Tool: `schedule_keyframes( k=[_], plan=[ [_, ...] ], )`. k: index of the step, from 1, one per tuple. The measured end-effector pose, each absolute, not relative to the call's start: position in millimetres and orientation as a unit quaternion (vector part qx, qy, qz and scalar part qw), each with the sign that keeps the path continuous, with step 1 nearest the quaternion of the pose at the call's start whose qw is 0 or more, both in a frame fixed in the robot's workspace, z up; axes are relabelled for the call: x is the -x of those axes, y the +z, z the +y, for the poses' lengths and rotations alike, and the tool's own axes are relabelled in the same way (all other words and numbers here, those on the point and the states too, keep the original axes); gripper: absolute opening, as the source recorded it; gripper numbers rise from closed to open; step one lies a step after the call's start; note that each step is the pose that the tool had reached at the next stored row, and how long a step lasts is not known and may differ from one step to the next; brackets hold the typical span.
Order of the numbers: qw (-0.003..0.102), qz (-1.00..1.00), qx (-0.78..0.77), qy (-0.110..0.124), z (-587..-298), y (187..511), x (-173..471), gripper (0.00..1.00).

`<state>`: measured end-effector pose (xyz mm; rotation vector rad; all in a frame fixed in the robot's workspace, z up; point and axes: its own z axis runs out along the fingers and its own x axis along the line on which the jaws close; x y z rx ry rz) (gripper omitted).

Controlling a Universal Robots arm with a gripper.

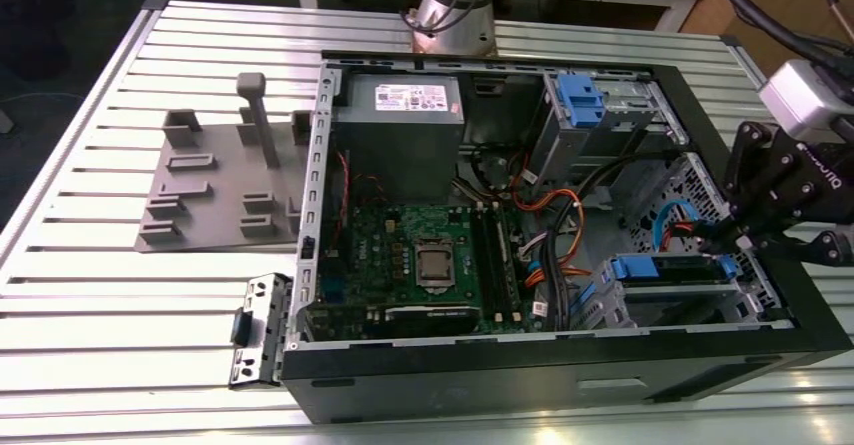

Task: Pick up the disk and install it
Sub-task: 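Insert the first disk wire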

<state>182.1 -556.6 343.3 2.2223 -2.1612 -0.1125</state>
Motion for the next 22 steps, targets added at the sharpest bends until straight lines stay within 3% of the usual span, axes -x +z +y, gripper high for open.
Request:
schedule_keyframes(
  k=[22],
  plan=[
    [0.020,-0.697,-0.716,-0.036,-562.2,334.8,-175.9,0.16]
  ],
)
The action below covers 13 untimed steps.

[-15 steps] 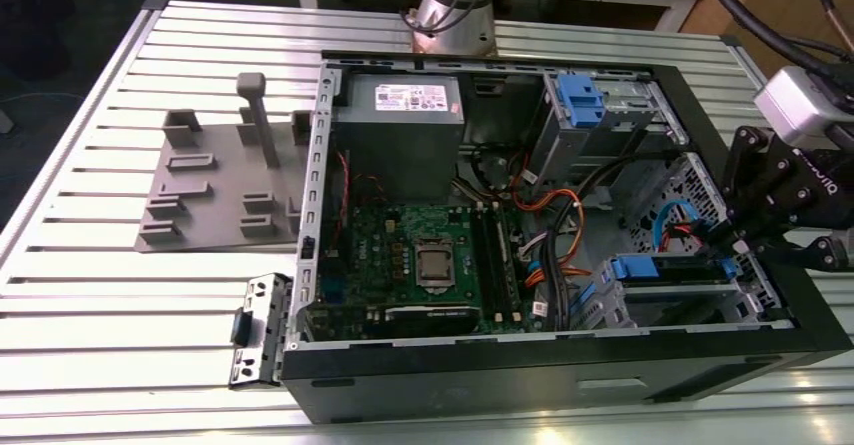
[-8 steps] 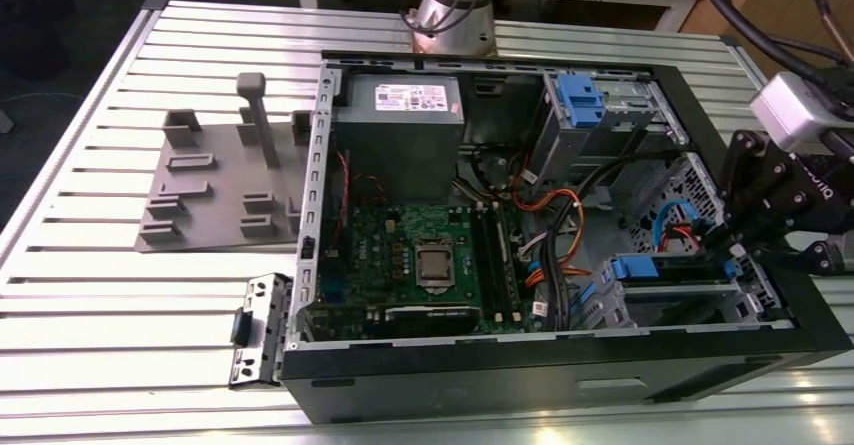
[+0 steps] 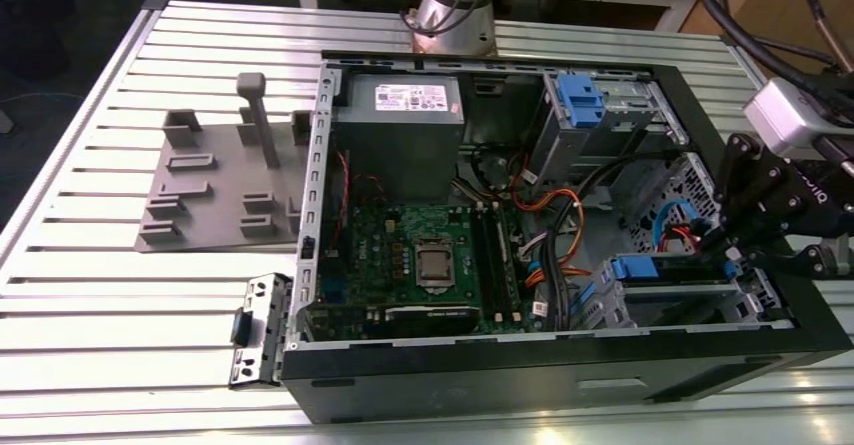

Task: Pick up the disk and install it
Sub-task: 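Insert the first disk wire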

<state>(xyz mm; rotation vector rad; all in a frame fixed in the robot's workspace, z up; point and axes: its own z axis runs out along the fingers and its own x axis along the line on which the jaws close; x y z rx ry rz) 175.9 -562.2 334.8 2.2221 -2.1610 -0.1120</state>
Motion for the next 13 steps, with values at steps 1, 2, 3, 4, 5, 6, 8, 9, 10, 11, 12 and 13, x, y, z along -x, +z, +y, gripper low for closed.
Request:
schedule_keyframes(
  k=[1,2,3,4,5,6,8,9,10,11,12,13],
  plan=[
    [0.020,-0.697,-0.716,-0.036,-562.3,334.2,-175.6,0.16],
    [0.020,-0.697,-0.716,-0.036,-562.5,333.8,-175.3,0.16],
    [0.020,-0.697,-0.716,-0.036,-562.6,333.3,-175.0,0.16],
    [0.020,-0.697,-0.716,-0.036,-562.6,332.9,-174.6,0.16],
    [0.020,-0.697,-0.716,-0.036,-562.7,332.6,-174.3,0.16],
    [0.020,-0.697,-0.716,-0.036,-562.8,332.2,-173.9,0.16],
    [0.020,-0.697,-0.716,-0.036,-563.0,331.6,-173.4,0.16],
    [0.020,-0.697,-0.716,-0.036,-563.1,331.4,-173.3,0.16],
    [0.020,-0.697,-0.716,-0.036,-563.1,331.3,-173.3,0.16],
    [0.020,-0.697,-0.716,-0.036,-563.1,331.2,-173.2,0.16],
    [0.020,-0.697,-0.716,-0.036,-563.2,331.2,-173.2,0.16],
    [0.020,-0.697,-0.716,-0.036,-563.2,331.1,-173.2,0.16]
  ],
)
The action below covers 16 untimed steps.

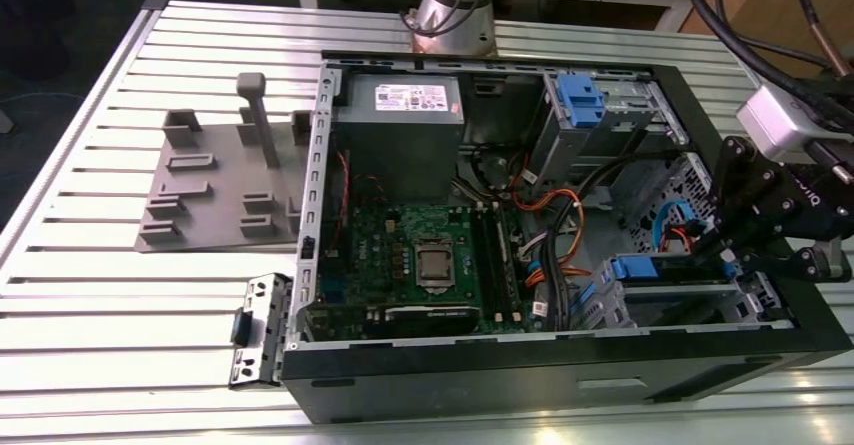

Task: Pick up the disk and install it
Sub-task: 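Insert the first disk wire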

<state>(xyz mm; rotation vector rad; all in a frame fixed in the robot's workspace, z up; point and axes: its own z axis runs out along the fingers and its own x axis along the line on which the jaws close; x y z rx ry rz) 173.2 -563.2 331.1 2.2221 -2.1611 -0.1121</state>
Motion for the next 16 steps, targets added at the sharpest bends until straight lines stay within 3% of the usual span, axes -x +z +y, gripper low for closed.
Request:
schedule_keyframes(
  k=[9,16],
  plan=[
    [0.019,-0.702,-0.711,-0.037,-563.2,334.6,-173.2,0.16],
    [0.008,-0.707,-0.706,-0.047,-564.2,334.6,-173.2,0.16]
  ],
)
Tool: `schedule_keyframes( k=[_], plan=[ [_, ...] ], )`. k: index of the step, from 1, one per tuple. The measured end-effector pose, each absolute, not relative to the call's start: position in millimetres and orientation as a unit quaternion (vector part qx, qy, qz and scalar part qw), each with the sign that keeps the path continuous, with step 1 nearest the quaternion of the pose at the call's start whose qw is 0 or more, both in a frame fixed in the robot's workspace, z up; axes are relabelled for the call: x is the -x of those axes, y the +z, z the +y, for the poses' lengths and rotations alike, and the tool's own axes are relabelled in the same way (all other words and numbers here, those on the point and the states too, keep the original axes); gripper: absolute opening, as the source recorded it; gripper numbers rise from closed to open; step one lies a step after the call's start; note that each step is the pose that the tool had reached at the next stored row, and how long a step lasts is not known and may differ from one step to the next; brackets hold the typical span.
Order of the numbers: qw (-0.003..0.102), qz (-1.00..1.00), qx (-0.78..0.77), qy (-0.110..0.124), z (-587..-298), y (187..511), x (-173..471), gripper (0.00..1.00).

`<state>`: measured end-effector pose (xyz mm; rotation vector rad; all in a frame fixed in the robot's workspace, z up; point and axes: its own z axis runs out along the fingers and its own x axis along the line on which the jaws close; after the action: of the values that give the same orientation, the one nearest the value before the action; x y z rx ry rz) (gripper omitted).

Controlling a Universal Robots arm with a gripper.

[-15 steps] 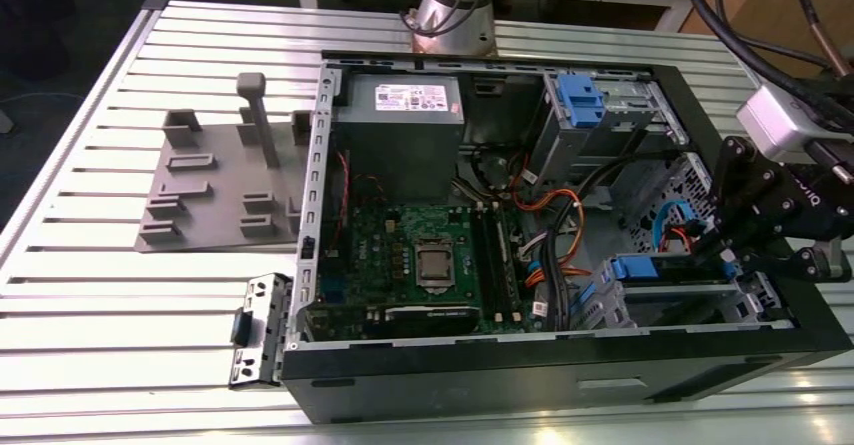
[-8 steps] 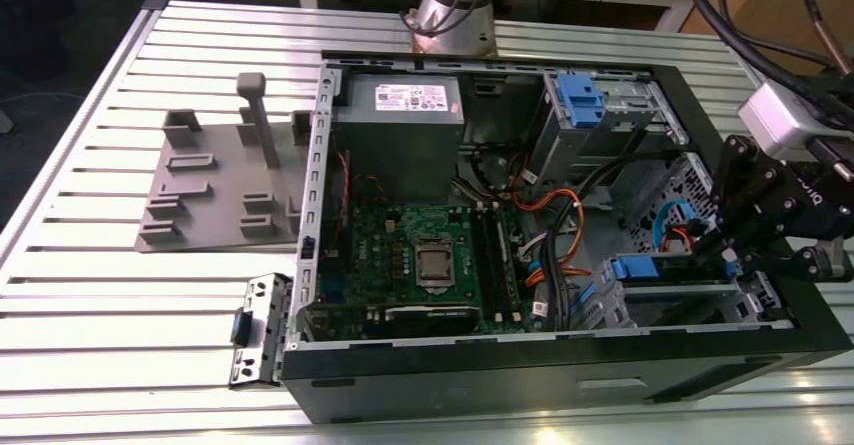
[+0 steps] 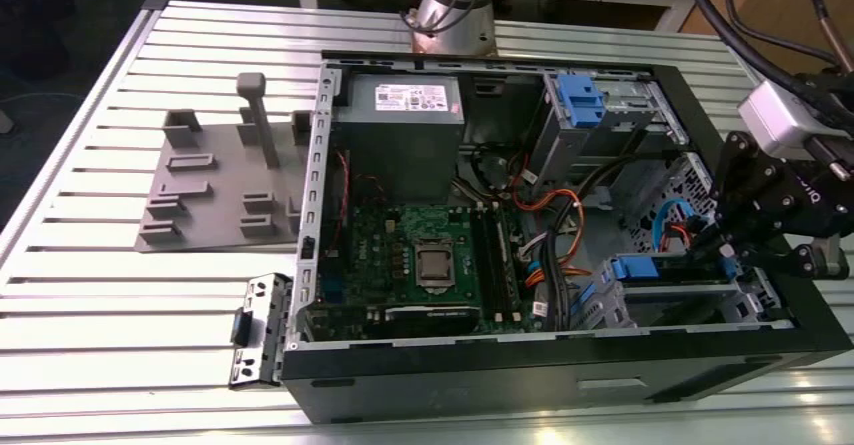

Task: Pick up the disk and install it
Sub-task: 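Insert the first disk wire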

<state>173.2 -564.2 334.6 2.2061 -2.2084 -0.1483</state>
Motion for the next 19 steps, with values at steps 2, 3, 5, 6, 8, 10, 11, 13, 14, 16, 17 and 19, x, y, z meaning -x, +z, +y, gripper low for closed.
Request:
schedule_keyframes(
  k=[2,3,5,6,8,10,11,13,14,16,17,19],
  plan=[
    [0.008,-0.707,-0.706,-0.048,-565.9,334.5,-173.2,0.16],
    [0.008,-0.707,-0.706,-0.048,-566.9,334.5,-173.2,0.16],
    [0.008,-0.707,-0.706,-0.048,-568.9,334.5,-173.2,0.16],
    [0.008,-0.707,-0.706,-0.048,-569.6,334.5,-173.2,0.16],
    [0.008,-0.707,-0.706,-0.048,-569.7,334.3,-173.2,0.16],
    [0.007,-0.707,-0.706,-0.049,-569.8,333.9,-173.0,0.16],
    [0.007,-0.707,-0.706,-0.049,-569.8,333.8,-172.7,0.16],
    [0.006,-0.707,-0.706,-0.050,-569.8,333.7,-172.4,0.16],
    [0.006,-0.707,-0.706,-0.050,-569.8,333.7,-172.4,0.16],
    [0.005,-0.706,-0.706,-0.051,-569.8,333.5,-172.4,0.16],
    [0.004,-0.706,-0.706,-0.051,-569.8,333.4,-172.4,0.16],
    [0.004,-0.706,-0.706,-0.051,-569.8,332.9,-172.4,0.16]
  ],
)
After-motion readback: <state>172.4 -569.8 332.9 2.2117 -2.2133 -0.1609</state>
